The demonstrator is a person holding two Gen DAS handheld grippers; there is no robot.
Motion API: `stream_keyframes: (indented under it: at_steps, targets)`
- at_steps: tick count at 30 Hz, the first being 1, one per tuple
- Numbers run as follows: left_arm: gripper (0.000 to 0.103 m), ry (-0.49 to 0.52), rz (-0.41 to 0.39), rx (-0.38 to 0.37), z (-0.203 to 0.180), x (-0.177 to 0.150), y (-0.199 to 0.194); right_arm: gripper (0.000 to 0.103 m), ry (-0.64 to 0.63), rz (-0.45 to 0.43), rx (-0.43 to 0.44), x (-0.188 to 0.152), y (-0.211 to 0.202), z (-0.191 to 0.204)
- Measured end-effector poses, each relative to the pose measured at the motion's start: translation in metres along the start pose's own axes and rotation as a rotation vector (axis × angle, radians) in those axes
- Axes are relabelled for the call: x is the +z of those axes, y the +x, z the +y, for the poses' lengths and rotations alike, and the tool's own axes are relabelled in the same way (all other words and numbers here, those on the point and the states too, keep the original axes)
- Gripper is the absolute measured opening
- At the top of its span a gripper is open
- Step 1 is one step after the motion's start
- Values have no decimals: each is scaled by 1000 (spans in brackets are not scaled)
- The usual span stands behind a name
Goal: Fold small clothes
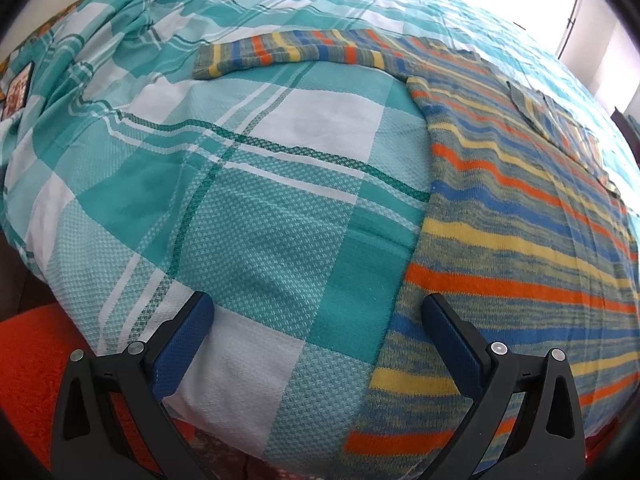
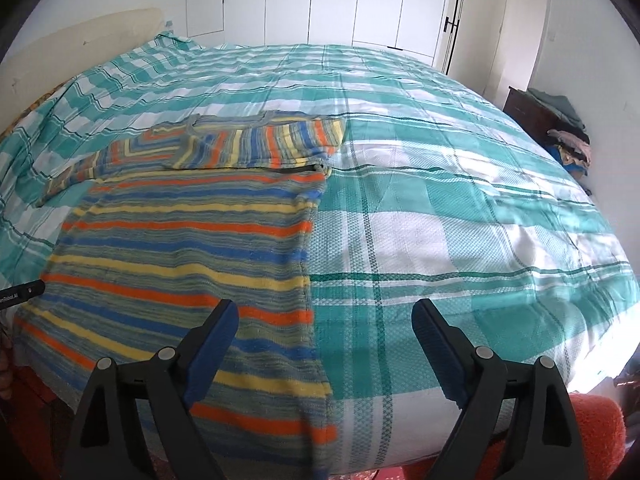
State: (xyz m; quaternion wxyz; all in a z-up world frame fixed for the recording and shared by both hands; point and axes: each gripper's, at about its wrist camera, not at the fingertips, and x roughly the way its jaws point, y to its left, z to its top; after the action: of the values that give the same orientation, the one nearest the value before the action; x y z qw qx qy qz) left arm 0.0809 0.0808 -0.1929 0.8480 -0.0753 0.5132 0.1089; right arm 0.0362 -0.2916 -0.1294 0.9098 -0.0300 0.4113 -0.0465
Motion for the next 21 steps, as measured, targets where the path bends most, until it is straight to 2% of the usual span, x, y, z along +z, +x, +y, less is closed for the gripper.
stream_keyframes:
  at_steps: [4, 9, 21]
  targets:
    - [103, 33, 4, 8, -4, 0, -3, 88, 5, 1, 1, -1, 0, -1]
    - [103, 16, 5, -16, 0, 0, -4, 88, 8, 0, 6, -4, 0, -1]
    - [103, 19, 7, -13, -2, -2, -2, 88, -23, 18, 21, -11, 4, 8]
